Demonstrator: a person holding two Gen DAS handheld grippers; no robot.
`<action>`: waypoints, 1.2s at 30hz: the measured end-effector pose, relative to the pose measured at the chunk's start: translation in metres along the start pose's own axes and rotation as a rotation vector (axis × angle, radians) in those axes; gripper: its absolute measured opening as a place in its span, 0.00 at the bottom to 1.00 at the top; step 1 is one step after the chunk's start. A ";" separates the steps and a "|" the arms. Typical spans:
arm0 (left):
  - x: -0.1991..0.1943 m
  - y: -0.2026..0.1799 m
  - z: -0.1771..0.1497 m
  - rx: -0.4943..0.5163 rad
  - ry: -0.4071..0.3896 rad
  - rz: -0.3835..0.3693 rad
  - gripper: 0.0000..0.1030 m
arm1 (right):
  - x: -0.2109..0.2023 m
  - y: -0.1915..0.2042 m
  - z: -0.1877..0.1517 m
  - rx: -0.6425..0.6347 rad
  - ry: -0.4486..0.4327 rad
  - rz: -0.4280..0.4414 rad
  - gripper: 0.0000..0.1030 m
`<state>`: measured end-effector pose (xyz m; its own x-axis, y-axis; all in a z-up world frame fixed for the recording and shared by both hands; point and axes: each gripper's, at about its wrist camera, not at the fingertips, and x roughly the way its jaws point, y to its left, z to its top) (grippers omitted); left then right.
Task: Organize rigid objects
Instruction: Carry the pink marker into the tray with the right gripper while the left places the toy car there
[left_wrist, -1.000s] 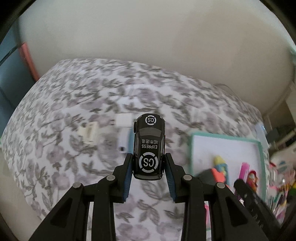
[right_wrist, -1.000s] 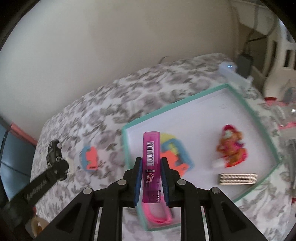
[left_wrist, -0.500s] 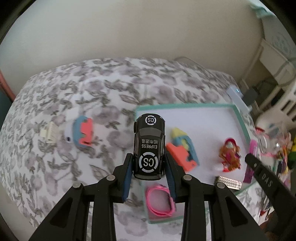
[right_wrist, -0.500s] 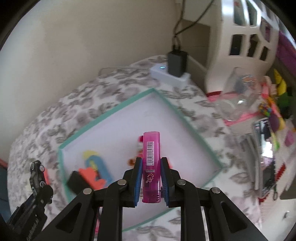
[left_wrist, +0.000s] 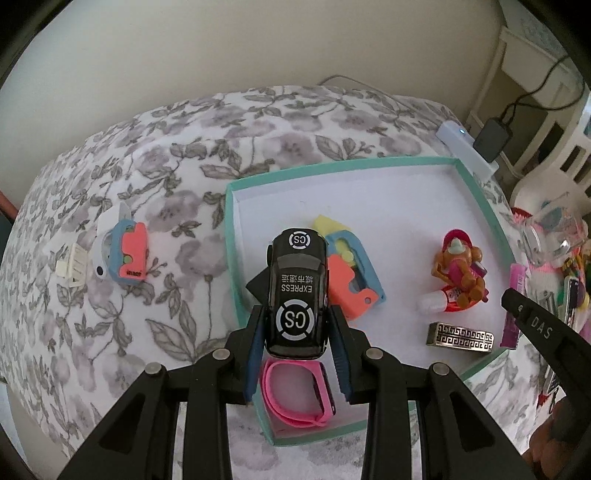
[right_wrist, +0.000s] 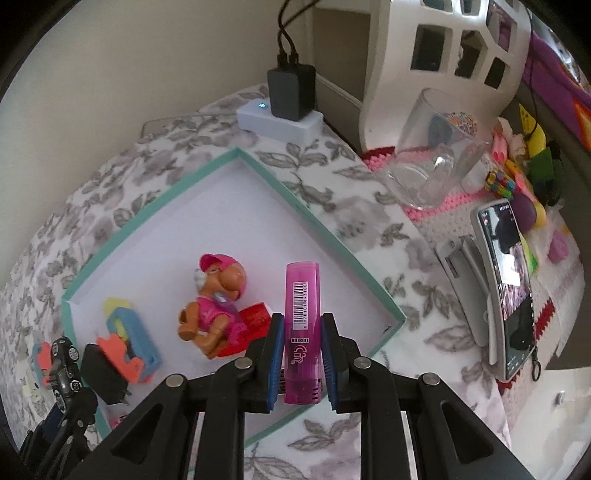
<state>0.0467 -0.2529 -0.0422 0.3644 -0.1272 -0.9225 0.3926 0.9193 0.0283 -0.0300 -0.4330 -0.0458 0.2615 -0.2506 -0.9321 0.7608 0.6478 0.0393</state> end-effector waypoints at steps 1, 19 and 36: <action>0.000 -0.002 0.000 0.008 0.000 -0.001 0.34 | 0.002 -0.001 0.000 0.000 0.005 -0.004 0.20; 0.007 -0.012 -0.003 0.055 0.015 -0.012 0.34 | 0.007 0.002 -0.001 -0.010 0.023 -0.019 0.21; 0.000 0.007 0.004 -0.019 -0.017 0.020 0.73 | 0.001 0.011 -0.001 -0.038 -0.002 -0.023 0.55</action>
<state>0.0526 -0.2482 -0.0401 0.3866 -0.1152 -0.9150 0.3688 0.9287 0.0389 -0.0218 -0.4257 -0.0468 0.2456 -0.2675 -0.9317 0.7434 0.6689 0.0039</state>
